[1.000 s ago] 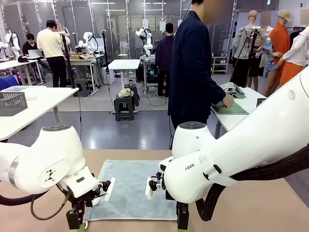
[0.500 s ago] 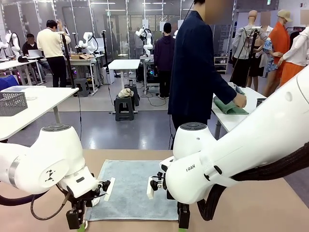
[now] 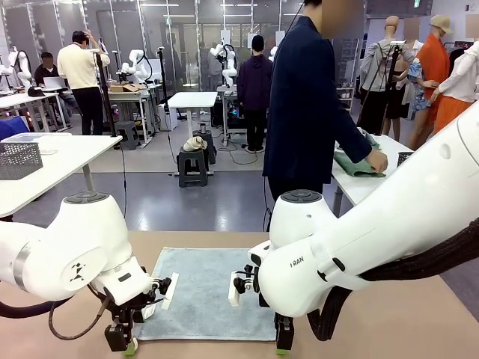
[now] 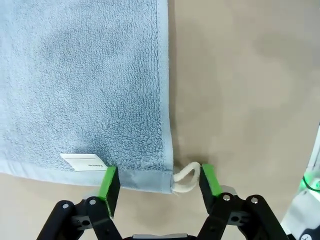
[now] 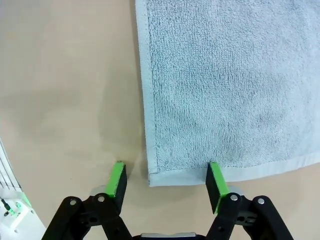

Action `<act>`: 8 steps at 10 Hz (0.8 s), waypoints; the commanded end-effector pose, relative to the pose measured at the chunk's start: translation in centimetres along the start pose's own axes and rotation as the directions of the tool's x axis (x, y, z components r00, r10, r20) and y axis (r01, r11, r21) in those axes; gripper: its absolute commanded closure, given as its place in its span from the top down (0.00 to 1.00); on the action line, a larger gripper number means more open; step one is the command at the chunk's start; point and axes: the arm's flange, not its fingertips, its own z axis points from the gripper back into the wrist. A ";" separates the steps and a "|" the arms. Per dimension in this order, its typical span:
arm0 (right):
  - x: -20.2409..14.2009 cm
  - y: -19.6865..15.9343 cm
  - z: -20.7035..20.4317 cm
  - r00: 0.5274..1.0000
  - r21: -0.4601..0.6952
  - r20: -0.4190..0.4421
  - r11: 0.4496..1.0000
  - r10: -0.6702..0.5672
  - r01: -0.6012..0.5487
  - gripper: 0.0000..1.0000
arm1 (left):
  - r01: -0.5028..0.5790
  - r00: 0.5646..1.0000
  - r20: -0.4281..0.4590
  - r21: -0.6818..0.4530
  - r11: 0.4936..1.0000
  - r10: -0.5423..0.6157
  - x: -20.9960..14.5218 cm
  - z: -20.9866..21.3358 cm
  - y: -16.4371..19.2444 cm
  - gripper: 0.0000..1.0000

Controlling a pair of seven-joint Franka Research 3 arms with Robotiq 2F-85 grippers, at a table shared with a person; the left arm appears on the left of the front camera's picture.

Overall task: Fold the towels and place them in the basket.
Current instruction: When a person lays out a Towel with hook on the table, fold it in half twice.

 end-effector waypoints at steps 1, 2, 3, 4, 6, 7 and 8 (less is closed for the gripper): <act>-0.4 0.1 -0.6 1.000 -0.037 -0.001 0.999 0.010 -0.010 0.76 | 0.012 1.000 -0.014 0.035 0.999 -0.012 -0.2 -0.4 -0.4 0.71; -0.4 0.1 -0.6 1.000 -0.025 -0.006 1.000 -0.002 0.002 0.60 | 0.010 1.000 -0.014 0.030 1.000 -0.010 -0.2 -0.4 -0.4 0.62; -0.4 0.1 -0.6 1.000 -0.022 -0.004 1.000 -0.003 0.003 0.56 | 0.011 1.000 -0.014 0.029 1.000 -0.010 -0.3 -0.4 -0.4 0.51; -0.4 0.1 -0.6 1.000 -0.017 -0.004 1.000 -0.007 0.007 0.40 | 0.009 1.000 -0.017 0.026 1.000 -0.009 -0.2 -0.4 -0.4 0.42; -0.4 0.1 -0.6 1.000 -0.012 -0.009 1.000 -0.014 0.014 0.20 | 0.013 1.000 -0.023 0.022 1.000 -0.012 -0.1 -0.2 -0.4 0.23; -0.4 0.1 -0.6 1.000 -0.012 -0.011 1.000 -0.016 0.016 0.16 | 0.015 1.000 -0.027 0.019 1.000 -0.014 0.0 -0.2 -0.4 0.25; -0.4 0.2 -0.6 1.000 -0.013 -0.013 1.000 -0.017 0.017 0.00 | 0.016 0.999 -0.028 0.018 1.000 -0.015 0.0 -0.2 -0.4 0.03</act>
